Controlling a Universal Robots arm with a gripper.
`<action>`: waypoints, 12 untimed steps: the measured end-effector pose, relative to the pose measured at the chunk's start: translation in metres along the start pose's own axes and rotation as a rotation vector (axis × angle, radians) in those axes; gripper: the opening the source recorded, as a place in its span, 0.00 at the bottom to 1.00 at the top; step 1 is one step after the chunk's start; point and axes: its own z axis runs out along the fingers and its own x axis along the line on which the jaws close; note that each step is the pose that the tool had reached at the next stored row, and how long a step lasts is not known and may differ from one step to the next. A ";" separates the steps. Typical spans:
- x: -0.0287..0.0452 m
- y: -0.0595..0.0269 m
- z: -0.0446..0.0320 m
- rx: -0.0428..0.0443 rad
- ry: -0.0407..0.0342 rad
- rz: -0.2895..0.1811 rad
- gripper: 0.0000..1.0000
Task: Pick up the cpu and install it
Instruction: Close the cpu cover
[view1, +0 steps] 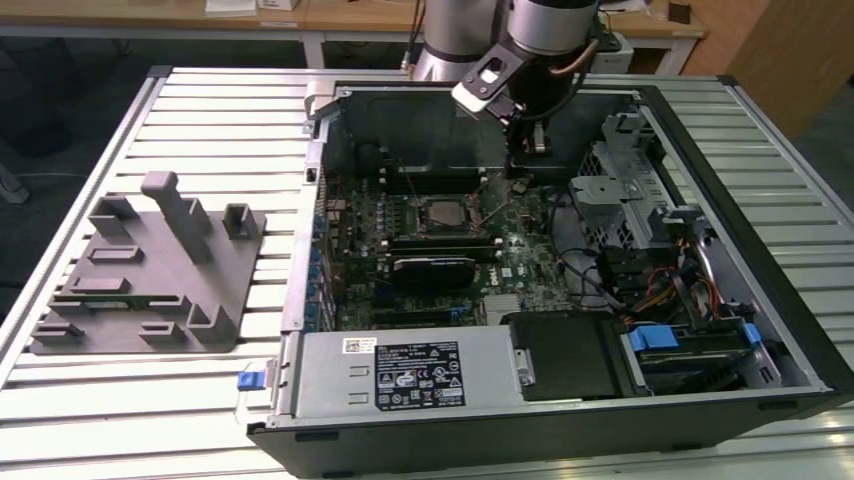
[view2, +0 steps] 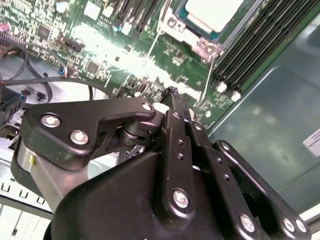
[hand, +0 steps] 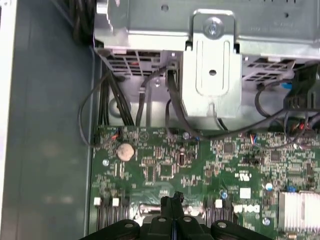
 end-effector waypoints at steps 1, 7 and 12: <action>0.0000 0.0018 0.0004 0.0004 0.0000 0.000 0.11; 0.0000 0.0095 0.0081 0.0042 0.0000 0.000 0.11; 0.0000 0.0129 0.0158 0.0073 0.0002 0.000 0.11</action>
